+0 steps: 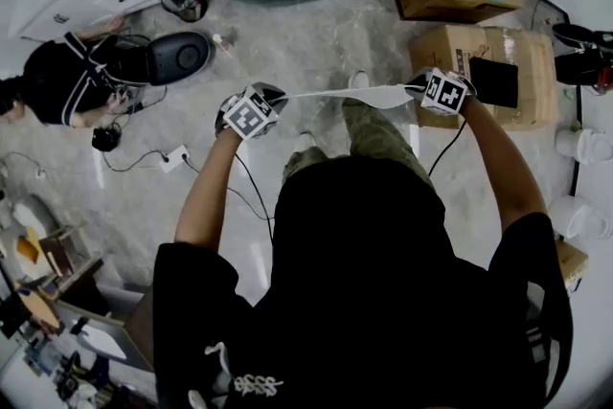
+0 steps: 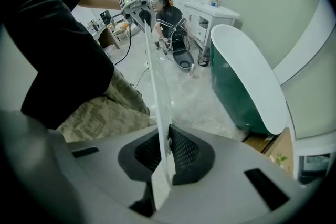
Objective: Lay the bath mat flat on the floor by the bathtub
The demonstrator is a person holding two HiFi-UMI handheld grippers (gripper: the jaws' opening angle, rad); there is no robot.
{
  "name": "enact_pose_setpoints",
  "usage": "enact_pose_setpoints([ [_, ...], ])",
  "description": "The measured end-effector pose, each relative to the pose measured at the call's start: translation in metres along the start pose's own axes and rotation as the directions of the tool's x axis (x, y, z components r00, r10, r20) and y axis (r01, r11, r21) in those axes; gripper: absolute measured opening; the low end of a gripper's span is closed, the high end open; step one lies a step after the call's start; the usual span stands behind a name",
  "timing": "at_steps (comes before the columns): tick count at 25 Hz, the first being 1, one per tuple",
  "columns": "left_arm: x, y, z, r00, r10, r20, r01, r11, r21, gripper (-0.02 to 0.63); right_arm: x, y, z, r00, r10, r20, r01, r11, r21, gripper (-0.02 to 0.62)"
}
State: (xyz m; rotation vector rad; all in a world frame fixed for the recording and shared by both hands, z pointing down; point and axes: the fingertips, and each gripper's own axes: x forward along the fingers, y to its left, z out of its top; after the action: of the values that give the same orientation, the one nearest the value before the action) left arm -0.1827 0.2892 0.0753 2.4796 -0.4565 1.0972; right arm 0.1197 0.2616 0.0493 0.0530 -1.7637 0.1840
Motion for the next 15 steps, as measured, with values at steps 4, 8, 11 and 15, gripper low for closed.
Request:
enact_pose_setpoints([
  [4, 0.009, 0.011, 0.013, 1.000, 0.015, -0.007, -0.015, 0.999, -0.031, 0.025, 0.002, -0.037, -0.004, 1.000, 0.005, 0.028, -0.005, 1.000, -0.005, 0.028],
  [8, 0.026, 0.030, 0.029, 0.999, 0.026, -0.032, -0.027, 0.998, -0.052, 0.026, 0.010, -0.079, -0.011, 0.998, 0.021, 0.058, -0.020, 1.000, -0.022, 0.028],
  [11, 0.043, 0.057, 0.055, 0.999, 0.036, -0.040, -0.040, 0.994, -0.104, 0.026, 0.011, -0.121, -0.020, 0.996, 0.023, 0.082, -0.022, 1.000, -0.021, 0.028],
  [15, 0.071, 0.077, 0.087, 0.999, 0.037, -0.030, -0.042, 0.983, -0.181, 0.025, 0.006, -0.161, -0.045, 0.994, 0.042, 0.096, -0.040, 0.999, -0.024, 0.028],
])
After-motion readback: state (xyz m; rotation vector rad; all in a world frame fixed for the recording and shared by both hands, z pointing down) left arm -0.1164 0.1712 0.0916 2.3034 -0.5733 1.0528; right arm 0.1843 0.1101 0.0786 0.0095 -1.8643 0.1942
